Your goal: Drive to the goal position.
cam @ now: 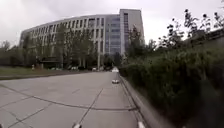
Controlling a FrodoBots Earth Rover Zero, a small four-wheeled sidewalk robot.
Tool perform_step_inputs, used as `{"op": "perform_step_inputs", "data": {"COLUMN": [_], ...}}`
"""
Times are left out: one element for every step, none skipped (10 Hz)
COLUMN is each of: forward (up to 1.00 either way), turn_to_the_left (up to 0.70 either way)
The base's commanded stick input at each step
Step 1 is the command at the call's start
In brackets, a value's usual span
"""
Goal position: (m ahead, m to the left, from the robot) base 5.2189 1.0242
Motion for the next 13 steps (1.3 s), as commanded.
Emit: {"op": "perform_step_inputs", "data": {"forward": [0.70,0.70,0.70,0.70,0.70,0.70,0.70,0.70,0.70,0.70,0.70,0.70,0.70], "turn_to_the_left": [-0.08,-0.01,0.00,0.00,0.00,0.00,0.00,0.00,0.00,0.00,0.00,0.00,0.00]}}
